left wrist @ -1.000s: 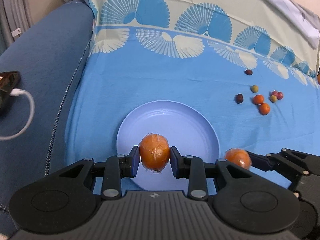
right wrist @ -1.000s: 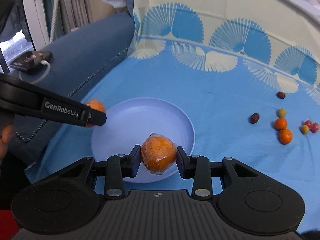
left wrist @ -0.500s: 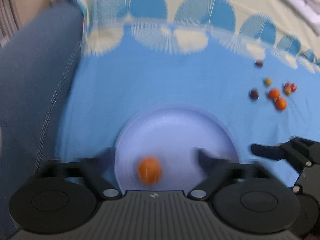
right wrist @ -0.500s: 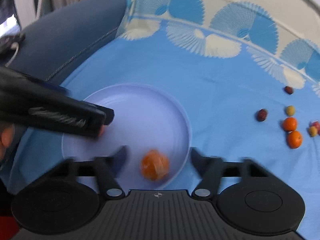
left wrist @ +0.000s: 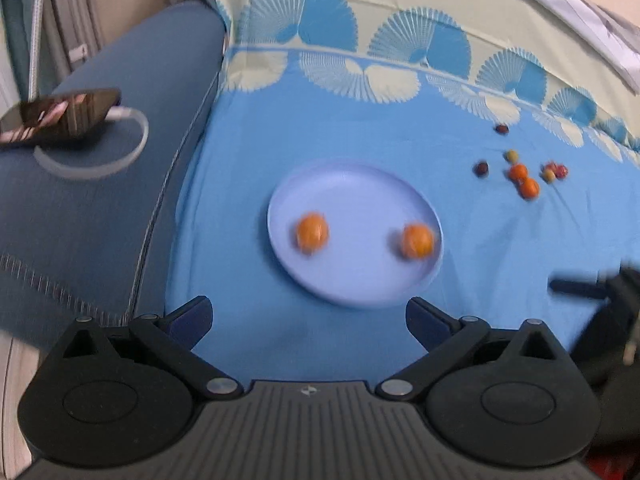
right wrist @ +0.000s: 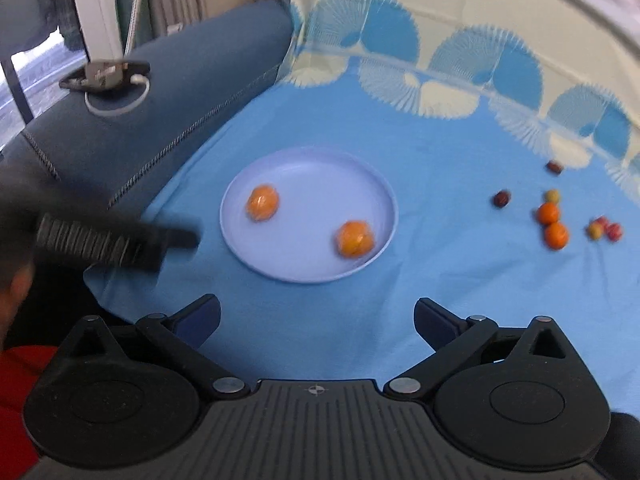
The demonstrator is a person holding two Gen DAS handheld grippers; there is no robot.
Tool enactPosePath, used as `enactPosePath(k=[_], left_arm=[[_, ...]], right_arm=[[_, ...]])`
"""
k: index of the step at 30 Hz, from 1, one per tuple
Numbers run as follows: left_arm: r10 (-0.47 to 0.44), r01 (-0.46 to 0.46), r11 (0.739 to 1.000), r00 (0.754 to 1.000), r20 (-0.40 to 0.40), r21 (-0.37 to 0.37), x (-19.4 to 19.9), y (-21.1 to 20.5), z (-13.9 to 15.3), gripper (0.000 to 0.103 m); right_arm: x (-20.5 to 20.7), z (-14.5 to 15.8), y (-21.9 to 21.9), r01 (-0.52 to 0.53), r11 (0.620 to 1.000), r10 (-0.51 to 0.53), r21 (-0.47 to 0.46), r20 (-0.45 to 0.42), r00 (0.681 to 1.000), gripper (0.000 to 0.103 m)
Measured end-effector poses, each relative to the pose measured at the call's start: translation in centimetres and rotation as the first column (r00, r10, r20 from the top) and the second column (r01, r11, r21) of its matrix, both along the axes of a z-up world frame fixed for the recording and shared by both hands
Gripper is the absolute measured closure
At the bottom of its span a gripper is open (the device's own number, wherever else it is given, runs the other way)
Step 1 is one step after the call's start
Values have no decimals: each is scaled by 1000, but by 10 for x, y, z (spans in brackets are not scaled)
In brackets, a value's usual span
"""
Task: Organize fruits
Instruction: 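Lift both tools away from the plate toward the fruit cluster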
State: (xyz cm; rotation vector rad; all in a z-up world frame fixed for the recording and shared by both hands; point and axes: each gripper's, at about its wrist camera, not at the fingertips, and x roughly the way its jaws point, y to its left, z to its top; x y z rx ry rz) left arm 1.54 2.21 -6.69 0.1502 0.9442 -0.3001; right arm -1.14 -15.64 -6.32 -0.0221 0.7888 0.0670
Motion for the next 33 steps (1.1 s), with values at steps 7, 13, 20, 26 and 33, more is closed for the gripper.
enactPosePath(k=[7,13,20,26,33], left_arm=[[16,-14,1000,996,93,-22,-28,10,29,0],[-11,12,1000,989,148,-1,-52,2,45,0],[4,-3,1000,983,183,-9,-67,3,58,0],[-10,12,1000,974,228,-7,-78,-2,70,0],[-48,44,999,974,222,21,-79,-12,68,0]], right_arm=[[-30,19,6,15,999,-10,-46,94,995,1],[-53,30,0,55,998,-49,-40,149,988,1],[-71,38,-4,69,997,-61,-34,196,979,1],[-80,44,-7,75,997,-66,-34,220,973,1],[-82,41,-15,111,994,-107,-6,210,972,1]])
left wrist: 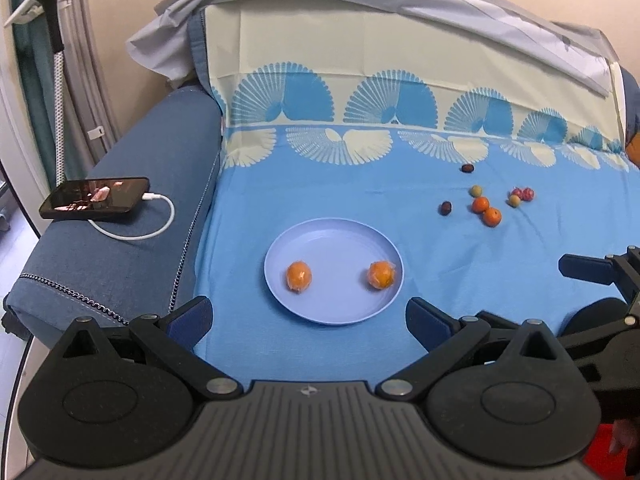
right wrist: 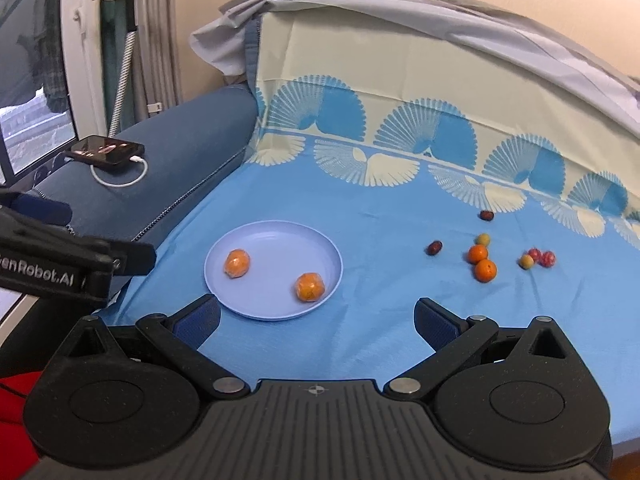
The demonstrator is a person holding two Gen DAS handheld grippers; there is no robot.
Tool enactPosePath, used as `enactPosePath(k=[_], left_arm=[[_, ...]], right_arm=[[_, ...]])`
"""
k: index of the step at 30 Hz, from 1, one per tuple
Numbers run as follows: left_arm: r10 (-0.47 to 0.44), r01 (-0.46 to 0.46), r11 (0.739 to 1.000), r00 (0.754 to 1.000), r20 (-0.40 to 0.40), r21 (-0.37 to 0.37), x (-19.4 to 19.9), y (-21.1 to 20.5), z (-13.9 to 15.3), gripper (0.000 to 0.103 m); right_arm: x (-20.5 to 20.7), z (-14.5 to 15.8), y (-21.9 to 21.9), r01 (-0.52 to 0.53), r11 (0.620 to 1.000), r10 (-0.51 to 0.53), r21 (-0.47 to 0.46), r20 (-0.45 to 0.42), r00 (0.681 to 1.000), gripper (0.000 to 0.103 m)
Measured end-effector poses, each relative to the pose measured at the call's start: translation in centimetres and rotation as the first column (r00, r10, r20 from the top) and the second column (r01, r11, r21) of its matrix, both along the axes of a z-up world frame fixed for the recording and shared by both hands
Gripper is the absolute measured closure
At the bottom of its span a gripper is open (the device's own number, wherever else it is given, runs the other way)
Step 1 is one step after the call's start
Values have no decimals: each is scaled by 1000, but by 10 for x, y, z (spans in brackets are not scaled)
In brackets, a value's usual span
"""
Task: Organize fruits
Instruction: 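Lift both tools away from the plate toward the fruit cluster, then grasp an orange with the left tool while the right tool grasps a bagged red plum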
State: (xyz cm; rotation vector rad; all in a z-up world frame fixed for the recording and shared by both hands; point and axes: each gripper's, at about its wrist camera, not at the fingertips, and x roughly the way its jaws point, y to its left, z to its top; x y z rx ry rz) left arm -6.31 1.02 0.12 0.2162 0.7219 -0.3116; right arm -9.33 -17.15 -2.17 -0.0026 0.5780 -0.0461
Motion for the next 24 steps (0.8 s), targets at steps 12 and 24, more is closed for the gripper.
enactPosePath(k=[12,24], left_arm=[[5,-5,998,1000,7,67,14,-8,-10,0],[-82,85,994,996,-37,72,55,-85,-6,0]], right_arm=[[11,-15,-22,92,994,-91,57,-22,996,1],[10,-25,-108,341,937,-345,68,46,938,1]])
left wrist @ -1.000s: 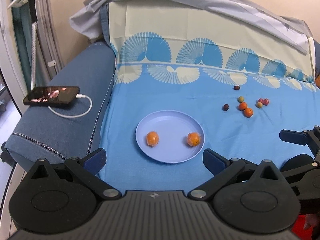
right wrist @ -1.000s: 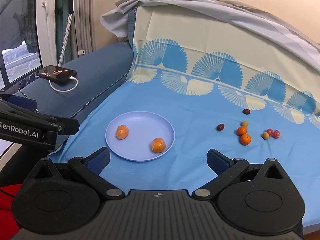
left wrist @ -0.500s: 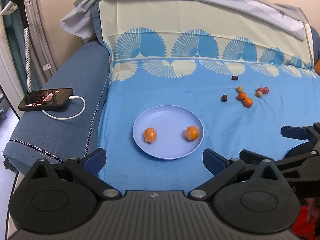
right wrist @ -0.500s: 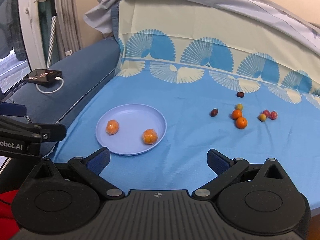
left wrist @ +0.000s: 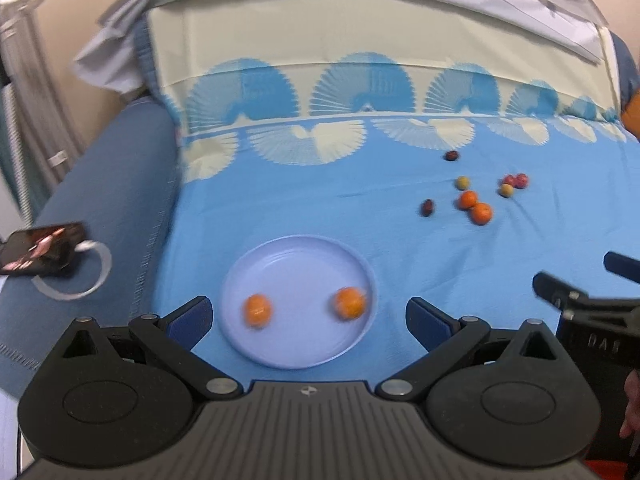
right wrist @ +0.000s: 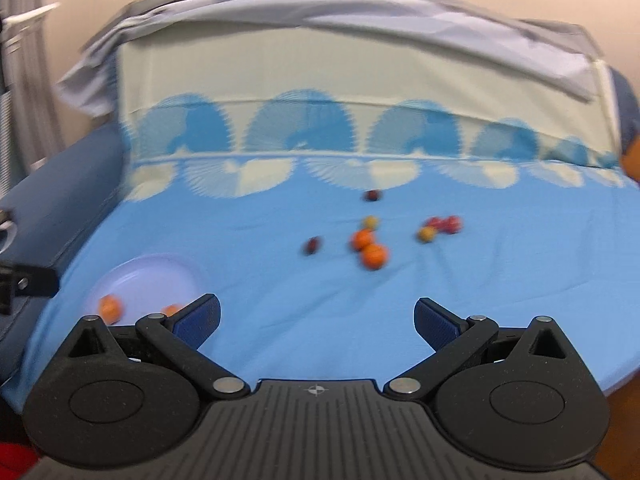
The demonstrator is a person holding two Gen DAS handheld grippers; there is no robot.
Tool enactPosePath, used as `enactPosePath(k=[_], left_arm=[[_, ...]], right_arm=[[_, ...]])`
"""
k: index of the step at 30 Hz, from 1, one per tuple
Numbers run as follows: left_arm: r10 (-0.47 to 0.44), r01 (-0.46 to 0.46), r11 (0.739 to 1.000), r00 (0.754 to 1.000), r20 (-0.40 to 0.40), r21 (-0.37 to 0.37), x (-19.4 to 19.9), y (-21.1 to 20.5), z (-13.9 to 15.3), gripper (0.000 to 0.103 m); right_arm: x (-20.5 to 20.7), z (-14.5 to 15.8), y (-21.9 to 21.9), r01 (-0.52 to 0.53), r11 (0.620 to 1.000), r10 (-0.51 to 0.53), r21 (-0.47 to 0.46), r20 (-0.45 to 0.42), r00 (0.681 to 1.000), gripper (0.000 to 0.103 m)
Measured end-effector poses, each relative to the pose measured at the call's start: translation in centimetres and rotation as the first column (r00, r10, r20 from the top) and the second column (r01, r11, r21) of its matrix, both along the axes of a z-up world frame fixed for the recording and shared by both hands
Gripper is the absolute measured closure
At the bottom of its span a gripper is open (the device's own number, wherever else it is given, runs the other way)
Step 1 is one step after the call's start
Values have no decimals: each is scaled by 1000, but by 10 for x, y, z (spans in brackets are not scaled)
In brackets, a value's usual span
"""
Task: Organize fruits
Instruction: 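Grasp an orange with the left tool while the right tool grasps a bagged red plum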
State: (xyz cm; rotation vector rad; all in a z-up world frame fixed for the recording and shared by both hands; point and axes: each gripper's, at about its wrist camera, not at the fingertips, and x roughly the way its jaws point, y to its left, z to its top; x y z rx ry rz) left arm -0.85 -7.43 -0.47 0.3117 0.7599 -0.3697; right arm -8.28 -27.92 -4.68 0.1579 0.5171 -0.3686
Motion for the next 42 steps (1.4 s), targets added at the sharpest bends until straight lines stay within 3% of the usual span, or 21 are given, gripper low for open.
enactPosePath(k=[8,12,18,22,25,29,33,37,38,39,40,41,42], left_arm=[[-152,153,988,987,-42,26,22,-105,-24,0],[-211,211,977,975,-69,-10,43,-166,-49,0],[-191,196,980,967,-170,13,85,-252,-111,0],[-153,148,988,954,-259,-39,119,-286,-144,0],[-118,106,993,949,-294,-56,144,-306,-164,0],[-56,39,998,943,-327,-58,174,-322,-186,0],[-19,11,1000,932,-362,-24,188,-332,-201,0],[-43,50,999,948,-317,16,180,-337,-204,0],[-49,61,998,950,-307,28,177,-338,-203,1],[-51,67,997,955,-291,43,174,-338,-203,11],[-61,77,996,961,-270,47,169,-339,-200,20],[-98,111,993,965,-244,39,162,-339,-195,48],[-138,152,987,964,-228,44,156,-341,-192,62]], right_arm=[[13,-7,-111,197,980,-197,-9,32,980,1],[44,-20,-170,233,972,-233,-23,9,972,1],[115,-76,-260,227,974,-225,8,-104,969,1],[156,-113,-298,228,973,-217,40,-179,960,1],[178,-134,-314,208,977,-197,53,-160,967,1],[208,-153,-318,151,988,-152,-11,-115,982,1],[222,-154,-319,119,991,-124,-58,-81,989,1],[224,-154,-310,116,985,-127,-125,-81,989,2],[225,-153,-307,101,985,-113,-142,-81,990,10],[226,-153,-304,68,987,-80,-147,-78,994,18],[225,-152,-301,26,989,-37,-148,-74,997,41],[226,-151,-297,-25,988,13,-154,-77,997,59],[228,-151,-291,-45,983,28,-180,-94,995,62]])
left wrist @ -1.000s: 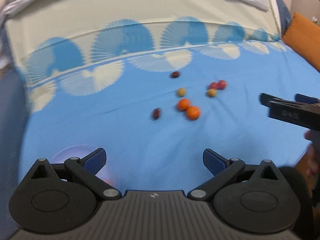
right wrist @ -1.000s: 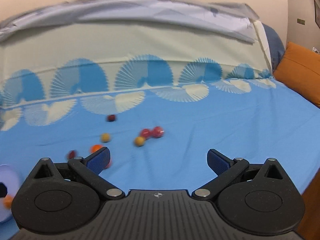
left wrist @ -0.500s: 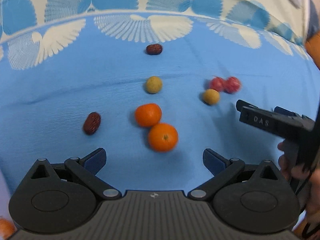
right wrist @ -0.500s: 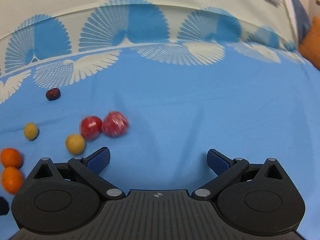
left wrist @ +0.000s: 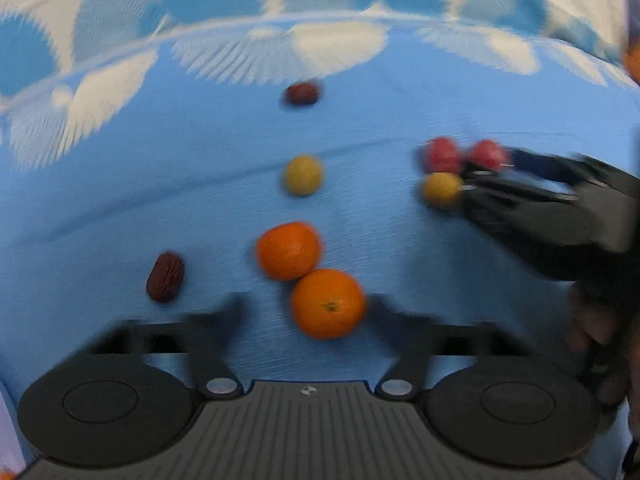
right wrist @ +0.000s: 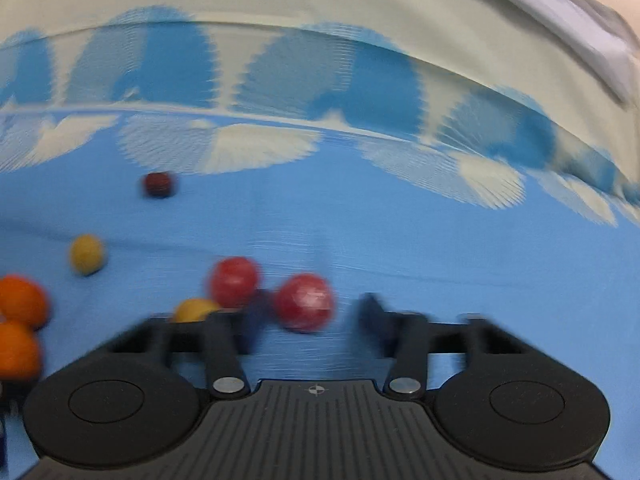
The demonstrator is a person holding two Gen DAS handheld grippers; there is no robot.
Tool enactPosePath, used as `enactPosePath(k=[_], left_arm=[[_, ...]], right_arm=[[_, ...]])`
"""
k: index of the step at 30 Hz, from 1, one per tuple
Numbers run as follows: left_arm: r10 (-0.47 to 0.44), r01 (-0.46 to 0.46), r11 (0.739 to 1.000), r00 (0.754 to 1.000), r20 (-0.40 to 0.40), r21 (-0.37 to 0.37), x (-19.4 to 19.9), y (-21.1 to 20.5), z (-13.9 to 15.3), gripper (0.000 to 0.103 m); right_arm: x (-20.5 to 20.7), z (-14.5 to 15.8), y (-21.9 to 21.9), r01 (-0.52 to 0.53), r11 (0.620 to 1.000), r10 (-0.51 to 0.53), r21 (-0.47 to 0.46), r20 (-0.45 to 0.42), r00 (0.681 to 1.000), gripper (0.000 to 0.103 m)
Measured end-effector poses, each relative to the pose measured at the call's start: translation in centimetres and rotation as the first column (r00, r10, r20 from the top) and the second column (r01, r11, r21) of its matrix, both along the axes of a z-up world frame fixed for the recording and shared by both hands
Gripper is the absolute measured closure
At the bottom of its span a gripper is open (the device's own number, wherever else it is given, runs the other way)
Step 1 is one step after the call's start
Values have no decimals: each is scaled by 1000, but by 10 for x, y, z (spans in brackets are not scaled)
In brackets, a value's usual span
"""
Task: Organize fruits
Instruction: 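Grasp an orange with the left tool while the right tool grasps a bagged red plum, then carry the orange and red plum to the plate and open both tools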
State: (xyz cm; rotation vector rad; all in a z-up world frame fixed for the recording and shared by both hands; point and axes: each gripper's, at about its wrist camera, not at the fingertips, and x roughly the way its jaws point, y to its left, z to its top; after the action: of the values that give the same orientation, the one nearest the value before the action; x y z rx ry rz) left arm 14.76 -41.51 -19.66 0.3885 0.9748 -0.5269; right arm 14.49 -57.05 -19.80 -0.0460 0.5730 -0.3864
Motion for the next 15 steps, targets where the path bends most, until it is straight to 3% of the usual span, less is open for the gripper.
enactPosePath(k=[1,4,9,12,15], left_arm=[[-33,33,999,999,5,17,-5,-3,2,64],[-58,58,998,997,-59,2,-10,2,4,64],[-47,47,999,997,-62,-1,-21,36,26,64],[-52,52,999,997,-49,-4,-36,69,47,64],[-37,37,999,999,-12,-2,-48,102,74,64]], right_arm=[[1,1,3,-2,1000,2,-9,-13,1000,68],[-5,9,-3,103,993,-102,66,-15,995,69],[-61,33,-18,334,929,-343,158,33,939,69],[-96,52,-12,358,905,-382,228,72,921,69],[-122,75,13,337,912,-371,233,118,921,69]])
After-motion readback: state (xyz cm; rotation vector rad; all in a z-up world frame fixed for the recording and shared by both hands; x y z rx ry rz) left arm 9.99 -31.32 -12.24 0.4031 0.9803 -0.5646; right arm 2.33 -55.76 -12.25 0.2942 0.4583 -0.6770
